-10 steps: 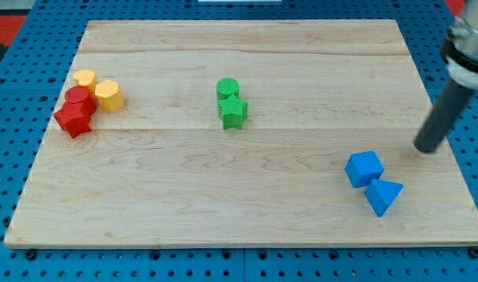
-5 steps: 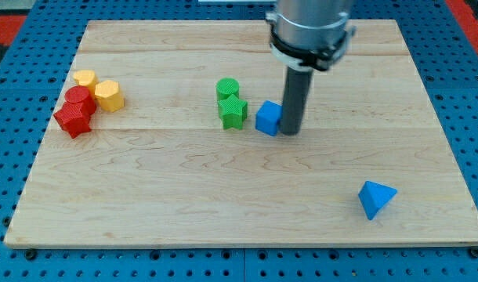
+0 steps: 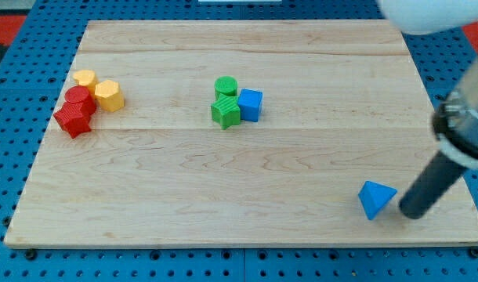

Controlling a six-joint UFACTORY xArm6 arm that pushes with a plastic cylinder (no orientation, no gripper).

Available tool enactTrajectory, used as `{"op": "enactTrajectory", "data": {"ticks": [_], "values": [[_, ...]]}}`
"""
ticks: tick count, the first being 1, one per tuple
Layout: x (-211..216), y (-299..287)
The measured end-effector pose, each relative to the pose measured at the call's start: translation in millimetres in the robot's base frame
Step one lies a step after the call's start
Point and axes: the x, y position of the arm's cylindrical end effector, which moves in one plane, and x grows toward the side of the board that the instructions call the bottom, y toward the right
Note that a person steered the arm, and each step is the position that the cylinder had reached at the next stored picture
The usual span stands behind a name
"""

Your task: Move the blue blocks to the center of the board

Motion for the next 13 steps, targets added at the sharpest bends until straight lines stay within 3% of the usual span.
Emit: {"op": "enactTrajectory", "data": {"ticks": [2, 5, 8, 10, 13], "values": [[-20.4, -66.2], [-101.3, -101.3], [-196.2, -102.6], [-237.6, -103.3], [-248.2, -92.0]]}}
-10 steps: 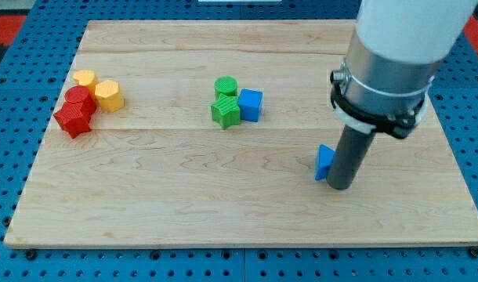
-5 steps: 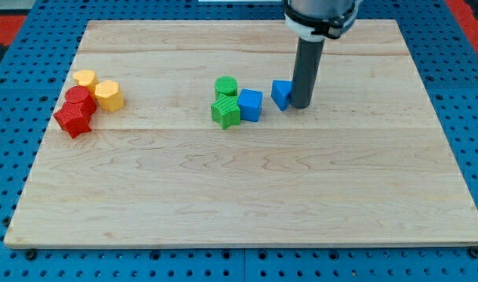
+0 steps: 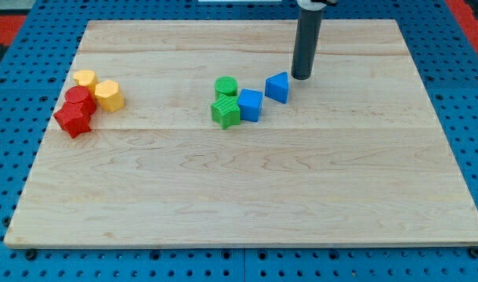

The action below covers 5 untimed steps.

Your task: Move the blue blocks to the center of the board

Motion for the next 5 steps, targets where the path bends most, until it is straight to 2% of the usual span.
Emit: {"op": "enactTrajectory", "data": {"ticks": [2, 3, 5], "values": [[12.2, -12.1], [27.1, -41.5], [26.3, -52.6]]}}
